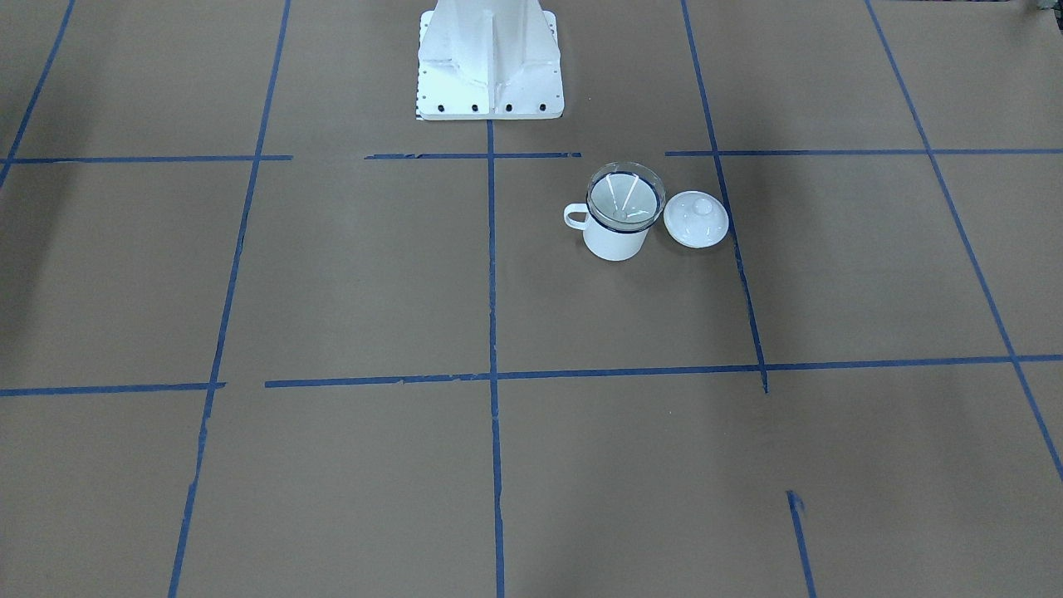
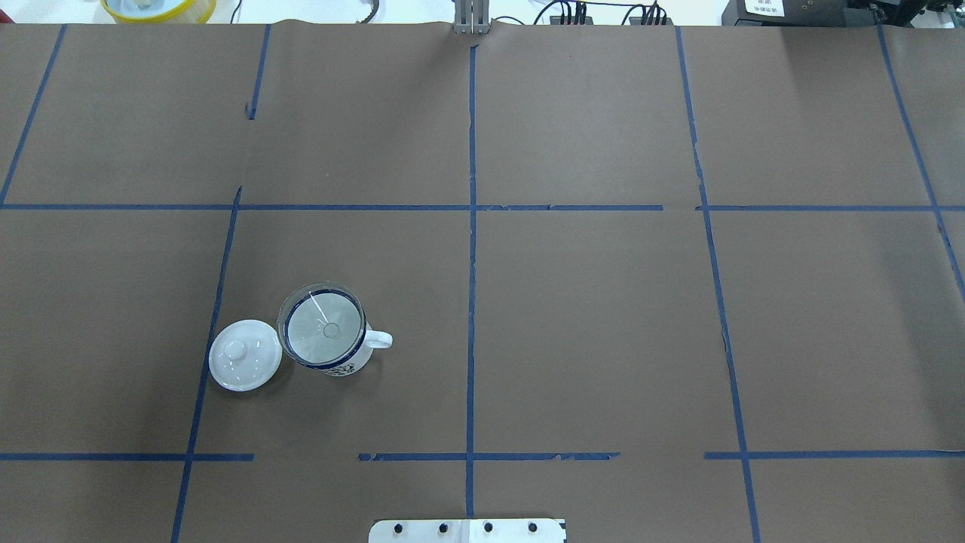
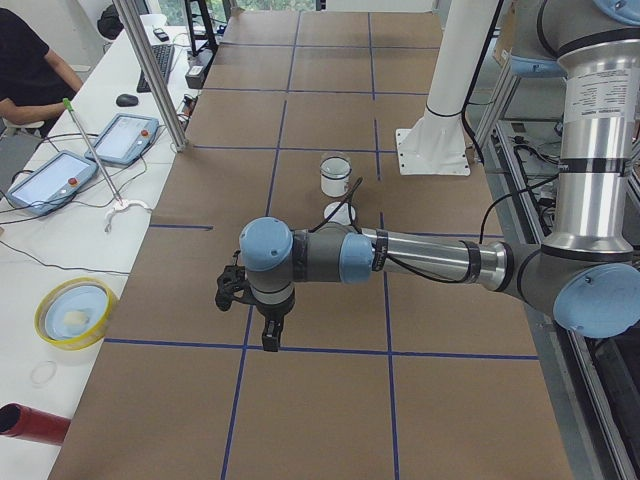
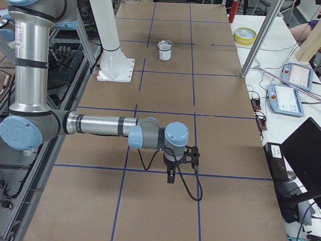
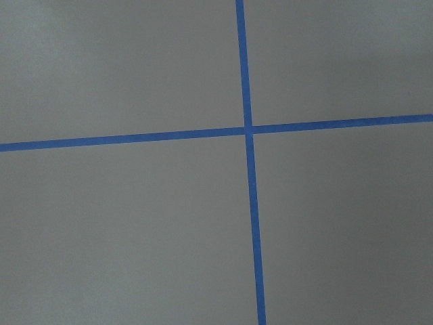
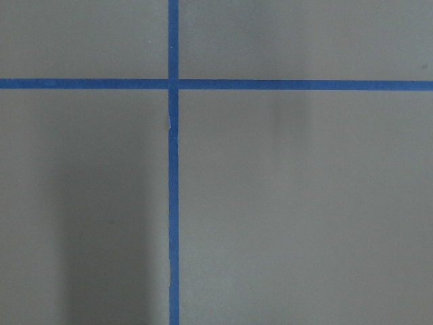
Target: Remove funnel from cup
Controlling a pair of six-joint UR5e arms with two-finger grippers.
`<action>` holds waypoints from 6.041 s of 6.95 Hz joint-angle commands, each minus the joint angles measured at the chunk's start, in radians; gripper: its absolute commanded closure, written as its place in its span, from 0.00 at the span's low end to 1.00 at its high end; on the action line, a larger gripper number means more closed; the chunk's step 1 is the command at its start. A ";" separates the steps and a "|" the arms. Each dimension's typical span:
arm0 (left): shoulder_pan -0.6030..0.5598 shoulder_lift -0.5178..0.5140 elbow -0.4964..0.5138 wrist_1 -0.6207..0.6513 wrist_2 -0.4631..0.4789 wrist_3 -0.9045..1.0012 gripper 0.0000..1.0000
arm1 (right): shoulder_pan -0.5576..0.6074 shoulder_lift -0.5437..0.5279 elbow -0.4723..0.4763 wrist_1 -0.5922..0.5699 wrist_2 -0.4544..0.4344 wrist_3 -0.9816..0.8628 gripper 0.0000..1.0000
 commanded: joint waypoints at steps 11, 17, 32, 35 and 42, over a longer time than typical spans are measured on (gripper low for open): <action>0.739 -0.439 -0.281 -0.005 0.198 -1.718 0.03 | 0.000 0.000 0.000 0.000 0.000 0.000 0.00; 0.968 -0.641 -0.120 0.104 0.323 -1.960 0.07 | 0.000 0.000 0.000 0.000 0.000 0.000 0.00; 1.023 -0.717 -0.240 0.372 0.360 -2.068 1.00 | 0.000 0.000 0.000 0.000 0.000 0.000 0.00; 0.912 -0.770 -0.232 0.330 0.567 -2.089 1.00 | 0.000 0.000 0.000 0.000 0.000 0.000 0.00; 0.830 -0.652 0.294 -0.754 0.721 -2.163 1.00 | 0.000 0.000 0.000 0.000 0.000 0.000 0.00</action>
